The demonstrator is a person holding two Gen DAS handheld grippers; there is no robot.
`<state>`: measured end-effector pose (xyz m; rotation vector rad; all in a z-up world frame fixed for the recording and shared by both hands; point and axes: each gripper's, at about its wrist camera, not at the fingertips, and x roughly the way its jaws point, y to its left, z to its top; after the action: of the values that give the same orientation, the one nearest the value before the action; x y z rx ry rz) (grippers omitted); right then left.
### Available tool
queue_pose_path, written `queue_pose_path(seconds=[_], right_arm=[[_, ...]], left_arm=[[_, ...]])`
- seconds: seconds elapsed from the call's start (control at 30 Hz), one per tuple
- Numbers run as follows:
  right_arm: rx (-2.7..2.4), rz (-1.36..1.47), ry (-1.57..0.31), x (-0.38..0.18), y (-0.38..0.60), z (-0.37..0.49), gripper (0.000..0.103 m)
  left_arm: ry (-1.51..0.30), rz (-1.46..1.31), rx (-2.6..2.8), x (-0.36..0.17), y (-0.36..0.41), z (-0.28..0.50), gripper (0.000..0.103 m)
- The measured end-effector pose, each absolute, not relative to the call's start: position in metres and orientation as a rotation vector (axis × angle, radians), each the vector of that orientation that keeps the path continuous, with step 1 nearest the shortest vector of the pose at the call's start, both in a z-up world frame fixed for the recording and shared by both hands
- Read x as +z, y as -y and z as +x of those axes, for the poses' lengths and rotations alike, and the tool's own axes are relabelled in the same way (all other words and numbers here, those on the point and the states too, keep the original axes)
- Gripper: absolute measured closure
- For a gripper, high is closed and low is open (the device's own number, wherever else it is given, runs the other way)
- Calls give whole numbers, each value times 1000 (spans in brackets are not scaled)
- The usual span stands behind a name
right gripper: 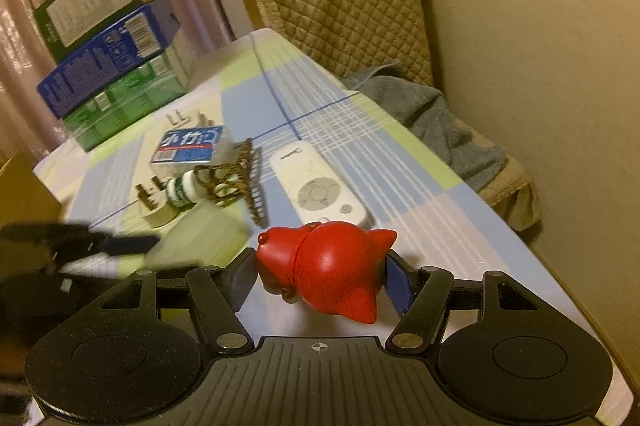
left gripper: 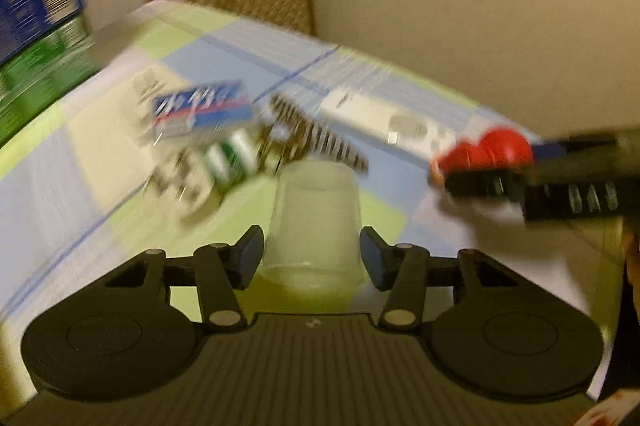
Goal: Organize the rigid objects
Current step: 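Grasp the clear plastic cup with the left gripper while the right gripper holds the toy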
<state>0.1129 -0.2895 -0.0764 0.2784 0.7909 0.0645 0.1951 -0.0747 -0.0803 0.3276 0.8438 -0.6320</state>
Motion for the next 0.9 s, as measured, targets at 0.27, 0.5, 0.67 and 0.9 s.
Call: queue_pose_path(seconds=[0.27,0.5,0.67,0.9], right_arm=[[165,239,-820,-81,269,104,40],[165,224,-828,-83,265,101,40],[168,216,-836,-85,263,102,40],[173,203,-830,-84,260,100,40]], left_arm=[[-883,250,-464,-79,35,143,55],[-893,234,-475,-79,39,159,51],[-935,239,-482,-84,45,171,51],[-941,209,-455,-84,40,165,56]])
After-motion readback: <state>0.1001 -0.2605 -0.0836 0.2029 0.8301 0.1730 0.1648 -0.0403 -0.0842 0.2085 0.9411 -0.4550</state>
